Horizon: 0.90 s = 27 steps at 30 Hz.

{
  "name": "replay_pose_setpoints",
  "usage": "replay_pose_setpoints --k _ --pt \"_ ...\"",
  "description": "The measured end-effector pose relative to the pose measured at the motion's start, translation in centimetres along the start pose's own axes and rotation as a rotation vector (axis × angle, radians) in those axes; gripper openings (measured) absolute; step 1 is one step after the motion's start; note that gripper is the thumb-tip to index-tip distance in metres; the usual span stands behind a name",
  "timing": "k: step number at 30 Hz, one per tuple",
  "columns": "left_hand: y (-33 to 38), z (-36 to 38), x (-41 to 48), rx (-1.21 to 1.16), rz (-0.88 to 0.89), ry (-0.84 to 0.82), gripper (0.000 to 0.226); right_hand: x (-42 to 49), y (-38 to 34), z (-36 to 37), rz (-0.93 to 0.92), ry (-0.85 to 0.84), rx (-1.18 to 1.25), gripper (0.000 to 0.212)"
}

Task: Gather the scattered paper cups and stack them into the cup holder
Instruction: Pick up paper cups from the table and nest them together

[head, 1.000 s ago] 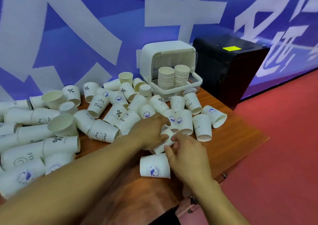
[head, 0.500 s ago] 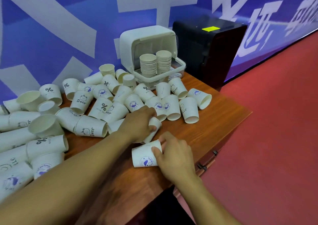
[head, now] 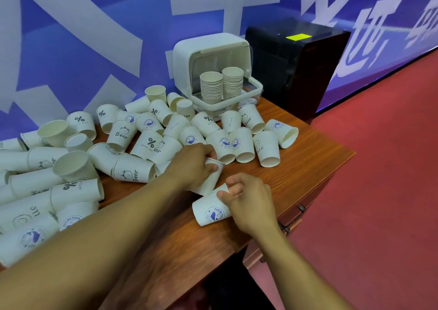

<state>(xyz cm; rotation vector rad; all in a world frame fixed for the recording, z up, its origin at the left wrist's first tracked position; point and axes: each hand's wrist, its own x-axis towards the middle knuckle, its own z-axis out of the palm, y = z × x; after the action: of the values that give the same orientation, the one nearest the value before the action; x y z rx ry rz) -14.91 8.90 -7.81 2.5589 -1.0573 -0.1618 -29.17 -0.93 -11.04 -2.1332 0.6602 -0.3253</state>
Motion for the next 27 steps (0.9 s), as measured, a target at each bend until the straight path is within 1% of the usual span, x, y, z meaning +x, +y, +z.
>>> replay_pose_setpoints --k 3,6,11,13,16,19,21,23,27 --pt "0.2 -0.7 0.1 -0.071 -0.02 0.0 0.011 0.3 -0.3 -0.6 0.01 -0.003 0.021 0.026" --pt "0.4 -1.9 0.4 -0.108 -0.014 0.033 0.005 1.0 -1.2 -2.1 -0.031 0.016 -0.013 0.026" --pt "0.7 -4.8 1.9 -0.133 0.005 0.219 0.007 4.1 -3.6 -5.6 -0.187 0.115 -0.139 0.018" --pt "0.8 -6.1 2.9 -0.155 0.019 0.269 0.013 5.9 -4.7 -6.9 -0.254 0.158 -0.216 0.013" --pt "0.6 -7.5 4.7 -0.11 0.052 0.383 0.019 8.9 -6.2 -8.6 -0.404 0.271 -0.314 0.008" --pt "0.1 -9.1 7.5 -0.04 0.06 0.516 0.018 13.1 -7.9 -9.9 -0.547 0.395 -0.399 0.01" --pt "0.0 -10.2 9.5 -0.023 0.068 0.575 0.018 16.1 -8.9 -10.3 -0.629 0.442 -0.474 0.014" --pt "-0.3 -10.9 11.5 -0.014 0.092 0.606 0.018 19.0 -9.9 -10.4 -0.669 0.453 -0.524 0.017" --pt "-1.1 -11.2 15.2 0.026 0.113 0.653 0.019 24.6 -11.0 -10.4 -0.666 0.514 -0.651 0.018"
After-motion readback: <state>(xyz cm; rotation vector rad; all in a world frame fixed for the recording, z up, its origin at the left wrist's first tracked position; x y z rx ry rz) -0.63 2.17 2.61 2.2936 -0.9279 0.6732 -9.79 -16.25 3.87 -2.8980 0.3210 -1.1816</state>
